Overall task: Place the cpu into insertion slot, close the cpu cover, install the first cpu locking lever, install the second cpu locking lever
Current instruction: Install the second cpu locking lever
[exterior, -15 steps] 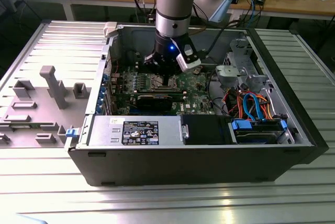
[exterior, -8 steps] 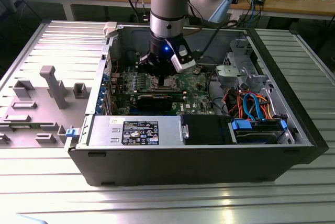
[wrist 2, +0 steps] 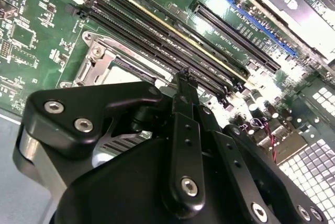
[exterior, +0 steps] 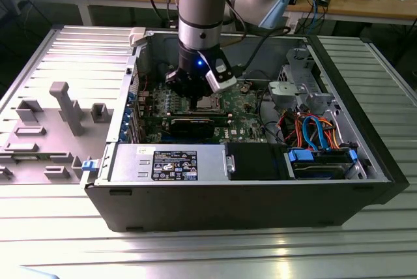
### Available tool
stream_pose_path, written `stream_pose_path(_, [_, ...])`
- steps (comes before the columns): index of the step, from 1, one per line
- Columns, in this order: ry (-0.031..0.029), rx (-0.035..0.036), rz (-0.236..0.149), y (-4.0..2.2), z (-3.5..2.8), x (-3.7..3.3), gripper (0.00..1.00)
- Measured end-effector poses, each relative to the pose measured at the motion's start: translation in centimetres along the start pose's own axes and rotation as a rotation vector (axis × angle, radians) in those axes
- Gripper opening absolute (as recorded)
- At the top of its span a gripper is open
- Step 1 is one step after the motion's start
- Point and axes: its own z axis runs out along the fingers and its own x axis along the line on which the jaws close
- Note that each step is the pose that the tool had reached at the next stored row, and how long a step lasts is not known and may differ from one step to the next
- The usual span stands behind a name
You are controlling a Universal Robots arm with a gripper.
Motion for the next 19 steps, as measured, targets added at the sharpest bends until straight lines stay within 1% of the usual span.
stream_pose_path(2, [-0.0001, -0.0008, -0.002, -0.08, 0.14, 0.02, 0.11])
stream_pose_path(5, [-0.0001, -0.005, -0.006, -0.11, 0.52, 0.16, 0.11])
stream_pose_path(9, [-0.0007, -0.0129, -0.011, -0.1, 0.91, 0.44, 0.11])
stream_pose_path(10, [-0.001, -0.0179, -0.014, -0.11, 1.05, 0.52, 0.11])
stream_pose_path(12, [-0.0014, -0.0229, -0.019, -0.14, 1.21, 0.6, 0.11])
stream_pose_path(14, [-0.0016, -0.0282, -0.023, -0.23, 1.57, 0.74, 0.11])
stream_pose_path(17, [-0.0017, -0.0308, -0.024, -0.25, 1.92, 0.81, 0.11])
stream_pose_path(19, [-0.0022, -0.0367, -0.027, -0.24, 2.05, 0.99, 0.11])
